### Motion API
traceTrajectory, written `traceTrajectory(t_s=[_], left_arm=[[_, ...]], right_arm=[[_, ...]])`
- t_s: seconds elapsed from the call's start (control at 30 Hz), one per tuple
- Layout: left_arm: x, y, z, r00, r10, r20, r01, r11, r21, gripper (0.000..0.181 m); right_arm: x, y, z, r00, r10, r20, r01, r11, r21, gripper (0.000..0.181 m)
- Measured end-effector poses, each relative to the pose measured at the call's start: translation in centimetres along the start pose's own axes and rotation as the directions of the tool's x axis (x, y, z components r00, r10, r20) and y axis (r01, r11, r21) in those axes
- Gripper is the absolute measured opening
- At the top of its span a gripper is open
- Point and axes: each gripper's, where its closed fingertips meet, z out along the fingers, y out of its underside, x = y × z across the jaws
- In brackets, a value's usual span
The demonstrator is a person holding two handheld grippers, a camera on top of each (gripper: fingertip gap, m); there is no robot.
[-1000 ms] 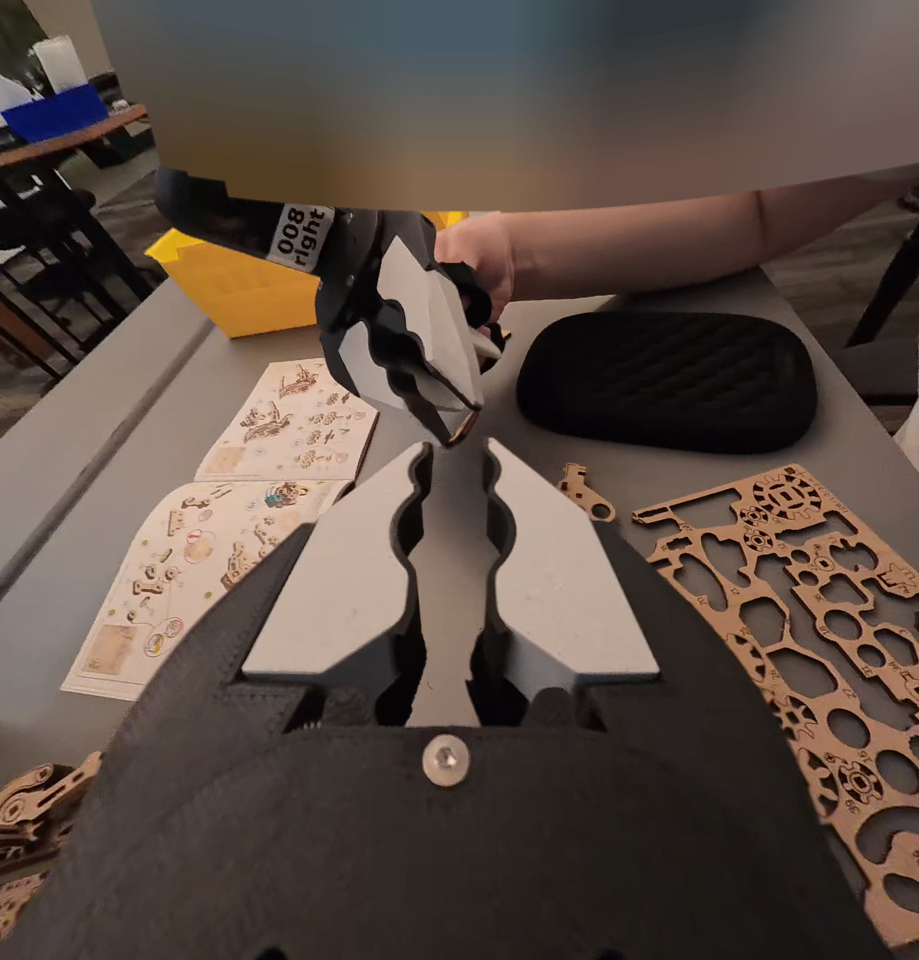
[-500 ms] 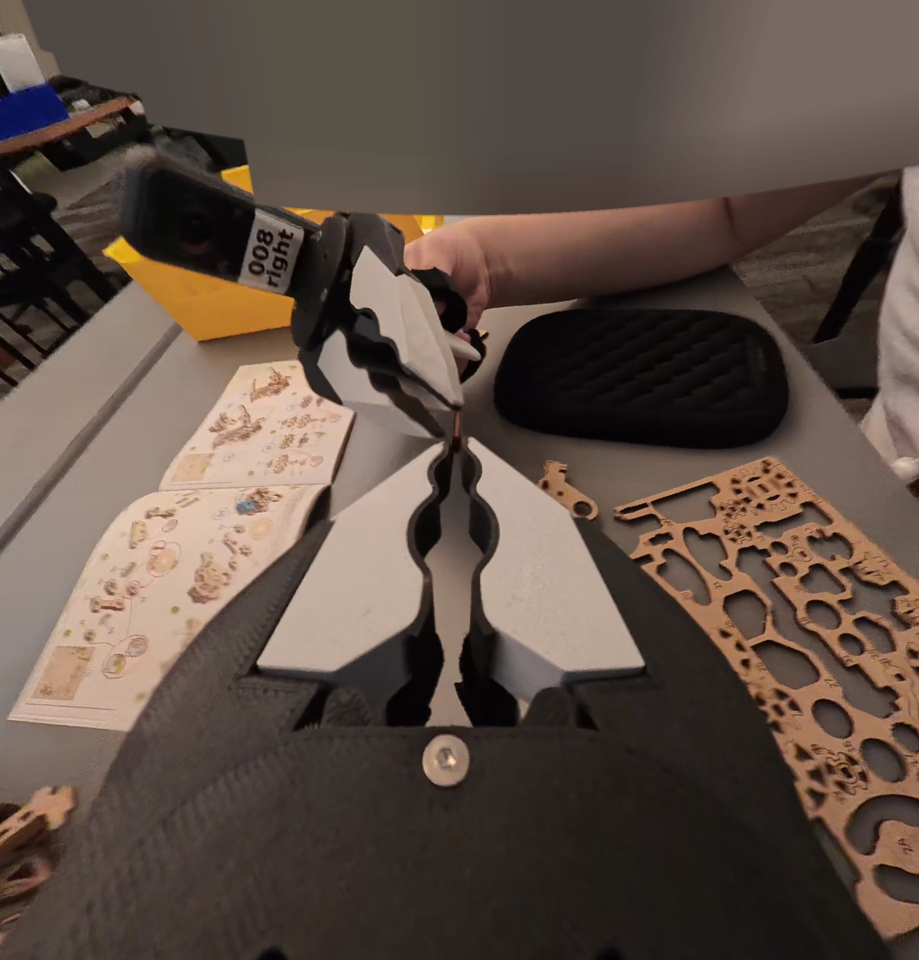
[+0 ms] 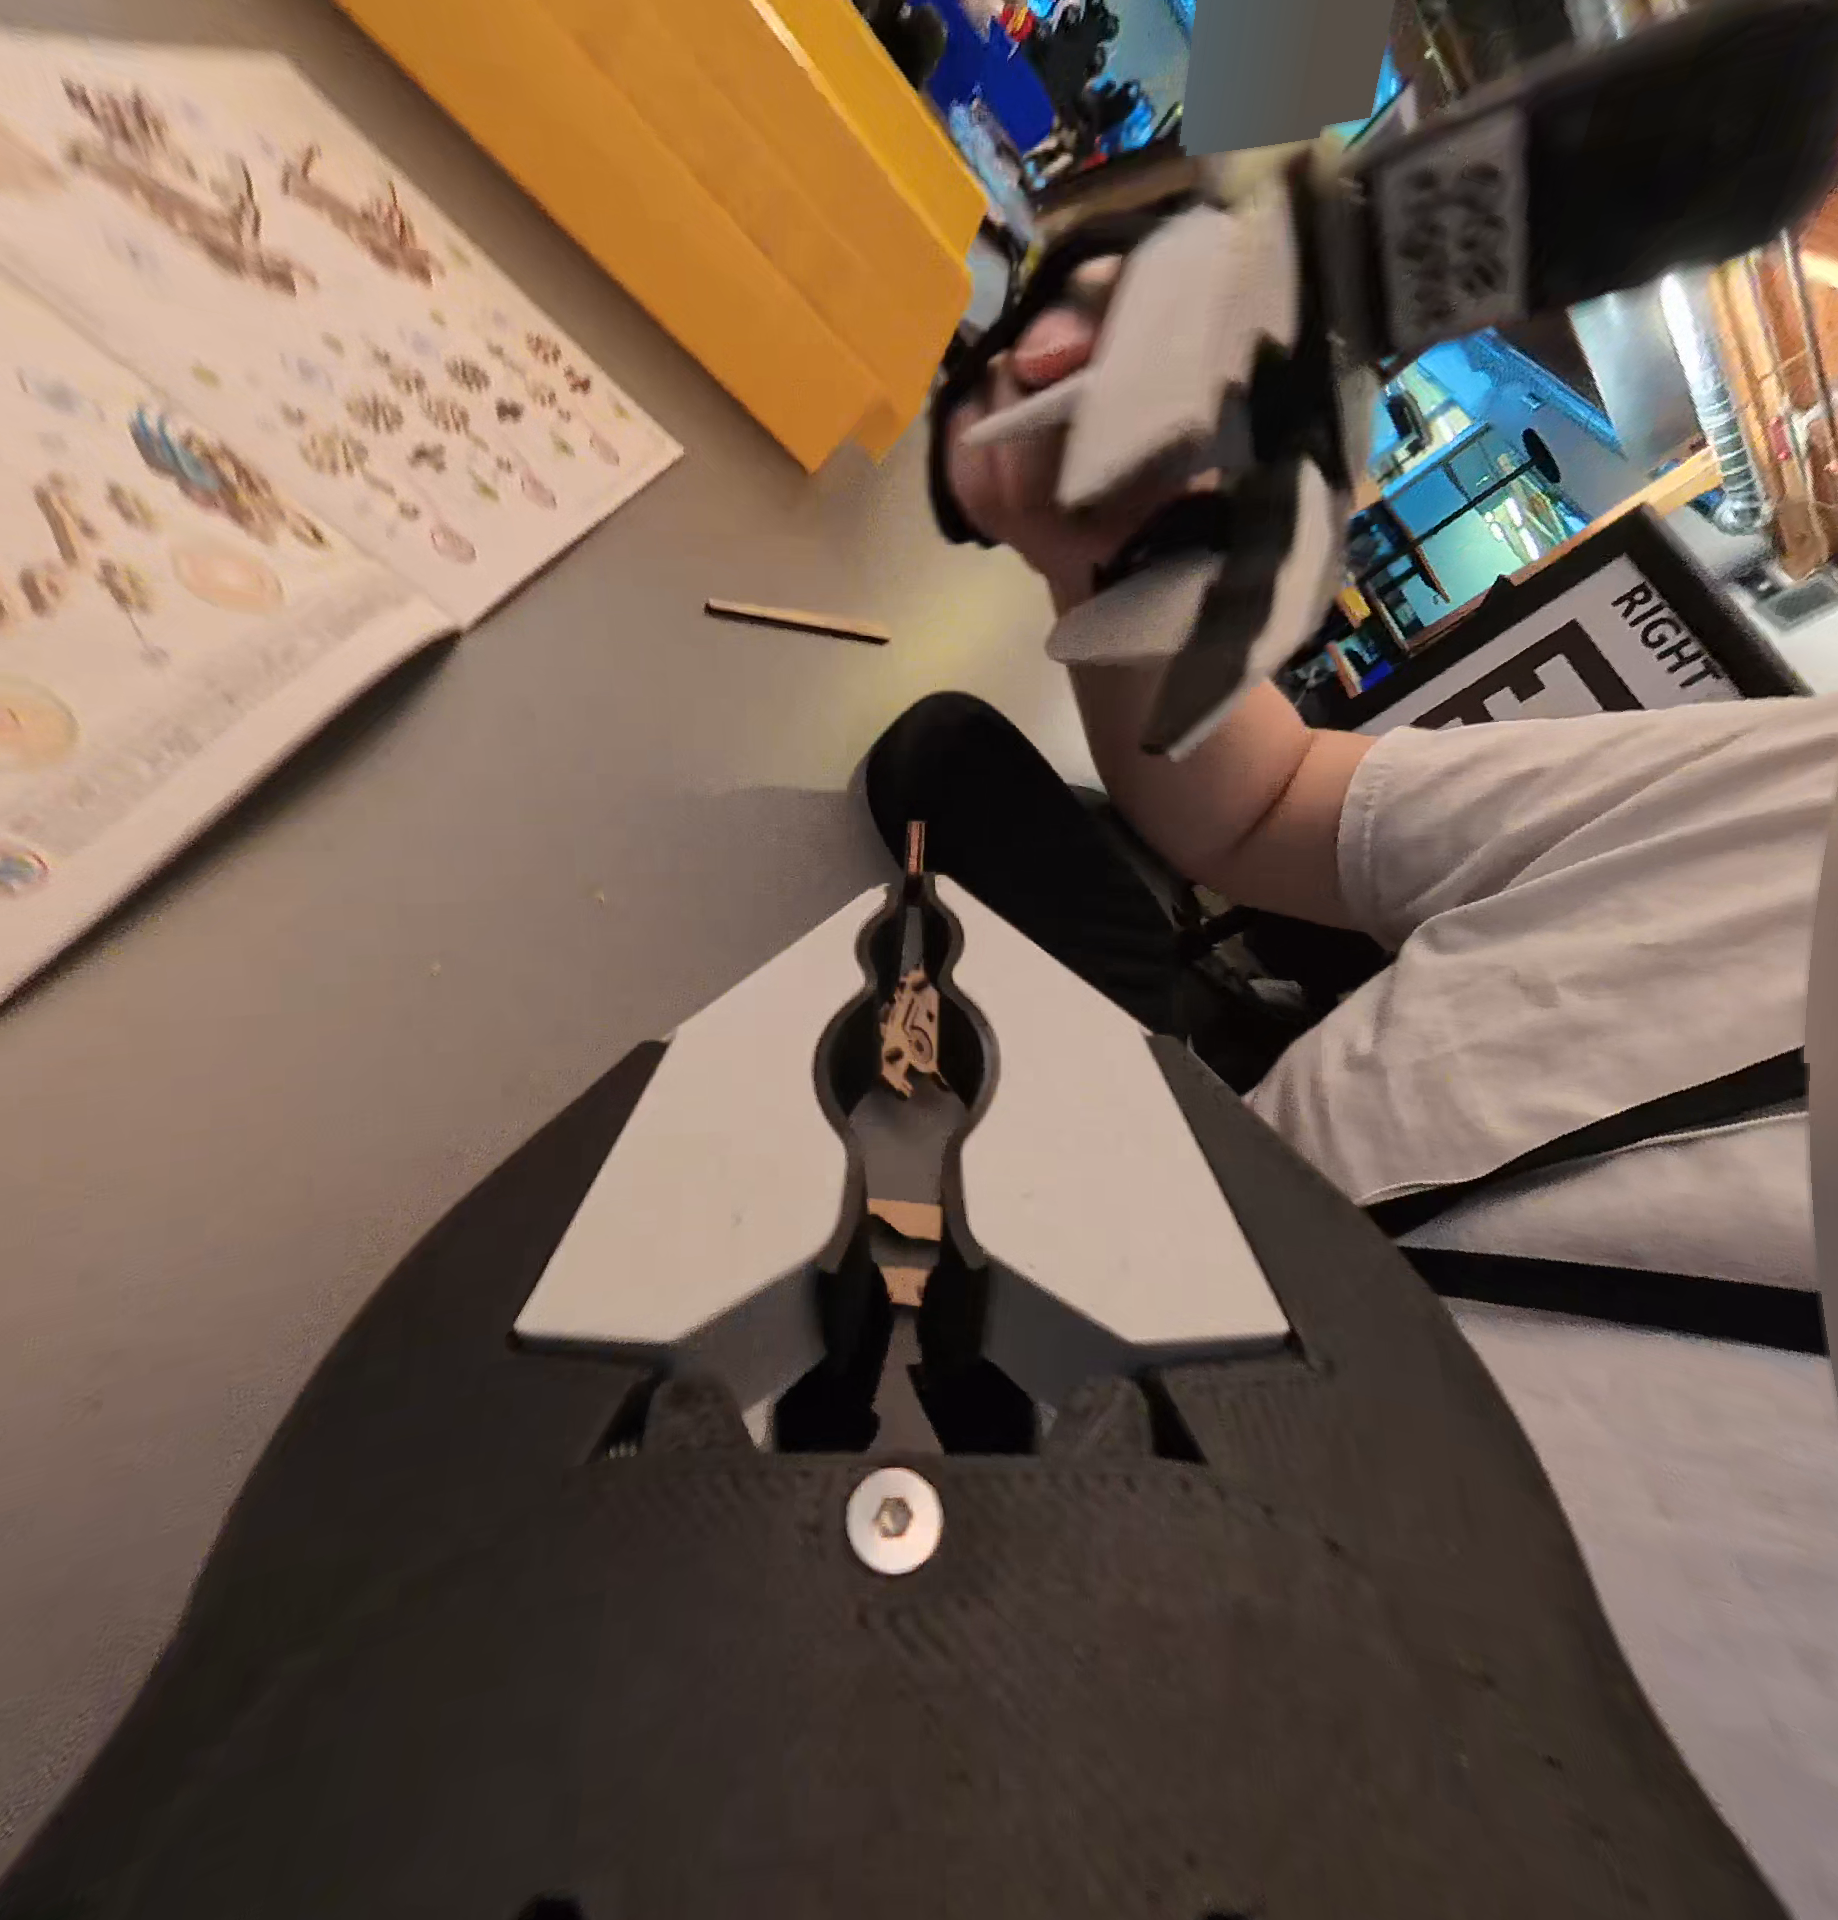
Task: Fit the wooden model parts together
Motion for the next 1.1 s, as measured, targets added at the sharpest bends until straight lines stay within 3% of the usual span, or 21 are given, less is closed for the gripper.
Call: traceTrajectory(t_s=[0.17, 0.27, 0.5, 0.67, 1.1], left_arm=[[-0.4, 1.4, 0.7, 0.984, -0.174, -0.039, 0.172, 0.984, -0.054, 0.001], [-0.7, 2.0, 0.9, 0.977, -0.212, -0.029, 0.209, 0.975, -0.081, 0.000], [-1.5, 2.3, 1.0, 0.973, -0.229, 0.011, 0.229, 0.969, -0.093, 0.001], [-1.7, 2.7, 1.3, 0.972, -0.233, 0.022, 0.234, 0.966, -0.107, 0.001], [-2.6, 3.0, 1.2, 0.969, -0.238, 0.066, 0.244, 0.963, -0.112, 0.001]], right_arm=[[-2.7, 3.4, 1.9, 0.988, -0.155, 0.017, 0.154, 0.955, -0.252, 0.036], [-3.0, 4.4, 2.8, 0.978, -0.210, 0.013, 0.204, 0.932, -0.301, 0.024], [-3.5, 6.6, 3.8, 0.979, -0.197, 0.060, 0.203, 0.872, -0.445, 0.022], [-3.5, 7.4, 4.2, 0.968, -0.242, 0.062, 0.239, 0.832, -0.501, 0.014], [-3.6, 7.8, 4.6, 0.960, -0.274, 0.056, 0.259, 0.798, -0.543, 0.015]])
